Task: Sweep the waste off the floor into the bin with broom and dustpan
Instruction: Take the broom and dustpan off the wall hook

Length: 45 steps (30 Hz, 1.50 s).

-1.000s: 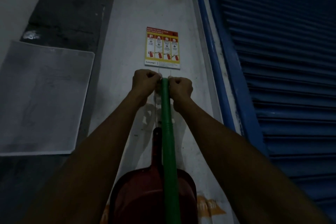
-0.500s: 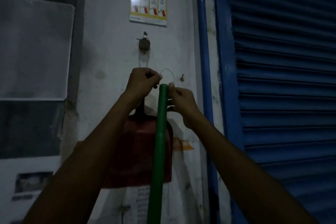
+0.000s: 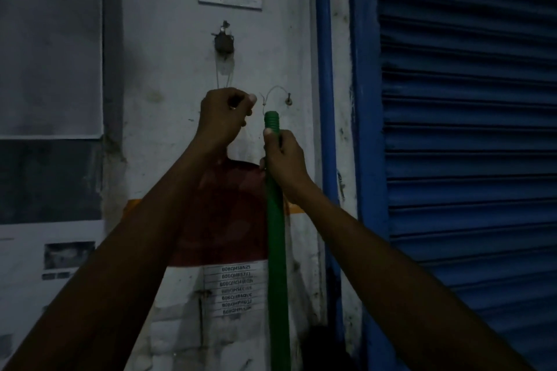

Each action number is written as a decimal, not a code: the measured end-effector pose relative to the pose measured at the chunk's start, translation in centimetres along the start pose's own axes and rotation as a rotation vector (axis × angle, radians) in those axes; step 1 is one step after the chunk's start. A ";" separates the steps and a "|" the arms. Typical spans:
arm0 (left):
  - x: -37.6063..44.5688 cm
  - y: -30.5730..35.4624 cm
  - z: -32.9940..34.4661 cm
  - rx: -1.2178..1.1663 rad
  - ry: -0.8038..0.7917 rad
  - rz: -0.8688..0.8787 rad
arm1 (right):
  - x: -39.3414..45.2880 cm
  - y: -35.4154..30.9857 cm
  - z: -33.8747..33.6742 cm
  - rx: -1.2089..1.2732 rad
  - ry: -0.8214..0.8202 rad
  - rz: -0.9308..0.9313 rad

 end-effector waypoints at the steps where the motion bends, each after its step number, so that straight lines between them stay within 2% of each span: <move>1: 0.4 -0.1 0.0 0.009 0.010 0.014 | 0.7 -0.1 0.2 -0.005 0.017 -0.013; 7: 4.8 -2.2 -1.3 -0.068 0.117 -0.017 | 7.1 -1.0 1.3 -0.172 0.139 0.013; 14: 11.3 -4.1 -3.4 -0.079 0.205 -0.073 | 14.8 -3.0 3.4 -0.220 0.133 0.070; 19: 15.1 -5.0 -3.5 0.064 0.161 -0.159 | 18.9 -2.6 5.1 -0.170 0.123 0.184; 25: 18.0 -4.4 -2.9 0.070 0.034 -0.091 | 20.4 -1.8 7.1 -0.085 0.026 0.301; 28: 18.5 -4.0 -3.4 0.038 0.059 -0.038 | 20.4 -1.7 8.1 -0.018 -0.043 0.318; 30: 18.7 -3.7 -3.8 0.011 0.082 -0.012 | 20.6 -2.1 8.2 -0.003 -0.044 0.313; 32: 19.1 -3.5 -4.3 0.016 0.110 -0.005 | 21.0 -2.7 7.5 -0.040 0.028 0.292; 37: 19.3 -2.3 -4.7 0.143 0.117 0.017 | 22.5 -4.2 5.2 -0.092 0.215 0.191; 40: 19.2 -2.1 -4.9 0.209 0.151 0.017 | 22.8 -4.7 4.7 -0.044 0.266 0.139; 45: 17.0 -0.3 -5.5 0.259 0.341 0.160 | 22.0 -5.1 4.2 0.007 0.274 0.082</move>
Point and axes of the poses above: each hand's wrist, its own x-axis towards the middle knuckle, its own z-axis out of the palm, y = z × x, the point moved 8 cm from there along x, towards the middle knuckle, and after that the axes turned 10 degrees about -z, right-handed, at the moved point
